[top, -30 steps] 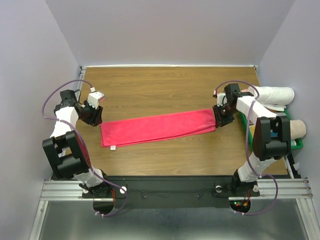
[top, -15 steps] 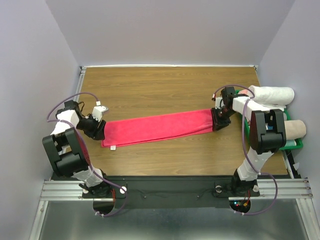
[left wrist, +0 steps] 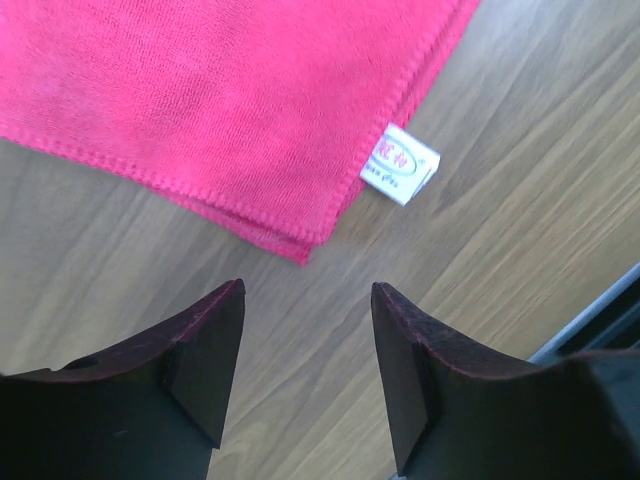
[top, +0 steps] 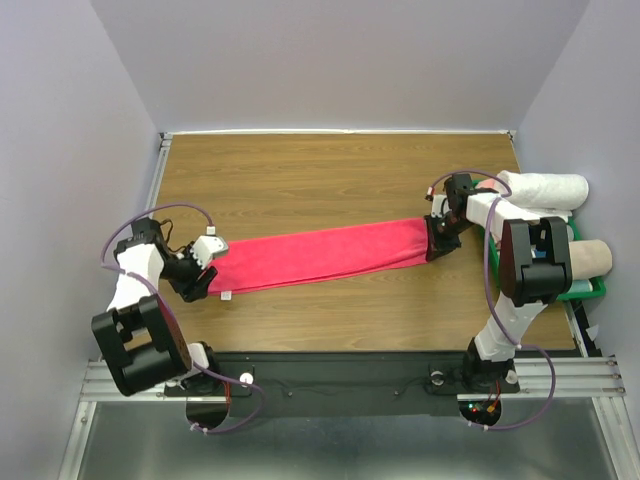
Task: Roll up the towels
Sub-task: Fold the towel
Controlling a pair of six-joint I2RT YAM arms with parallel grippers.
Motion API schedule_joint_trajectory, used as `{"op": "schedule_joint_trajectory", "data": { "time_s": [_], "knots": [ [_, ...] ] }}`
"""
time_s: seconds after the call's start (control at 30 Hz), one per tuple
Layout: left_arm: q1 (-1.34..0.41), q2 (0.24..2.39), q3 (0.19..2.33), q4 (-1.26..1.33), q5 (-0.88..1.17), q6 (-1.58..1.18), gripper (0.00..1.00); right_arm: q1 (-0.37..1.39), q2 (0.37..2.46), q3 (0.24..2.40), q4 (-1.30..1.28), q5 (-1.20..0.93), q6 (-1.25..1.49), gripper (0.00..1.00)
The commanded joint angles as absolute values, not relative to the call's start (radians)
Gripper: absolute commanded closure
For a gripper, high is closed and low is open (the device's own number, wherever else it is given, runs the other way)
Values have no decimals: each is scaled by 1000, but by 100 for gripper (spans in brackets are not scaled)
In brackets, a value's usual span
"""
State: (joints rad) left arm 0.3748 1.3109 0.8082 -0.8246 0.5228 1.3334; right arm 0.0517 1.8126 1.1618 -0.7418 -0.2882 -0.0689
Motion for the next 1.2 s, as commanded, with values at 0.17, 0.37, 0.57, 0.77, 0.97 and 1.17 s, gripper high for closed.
{"op": "schedule_joint_trajectory", "data": {
  "time_s": [0.17, 0.37, 0.57, 0.77, 0.97, 1.17],
  "knots": [
    [367, 1197, 790, -862, 489, 1790, 34, 43, 1810, 1149, -716, -304, -66, 99],
    [362, 1242, 805, -914, 509, 2035, 35, 43, 1818, 1137, -716, -308, -63, 99],
    [331, 1293, 772, -928, 472, 2132, 36, 41, 1833, 1141, -716, -318, -63, 99],
    [273, 1308, 727, -870, 476, 2132, 37, 40, 1839, 1144, -716, -321, -58, 99],
    [232, 1351, 739, -836, 476, 2091, 43, 37, 1842, 1143, -718, -321, -60, 100],
    [225, 1381, 746, -828, 456, 2069, 68, 32, 1847, 1143, -718, -319, -61, 100]
  ]
}}
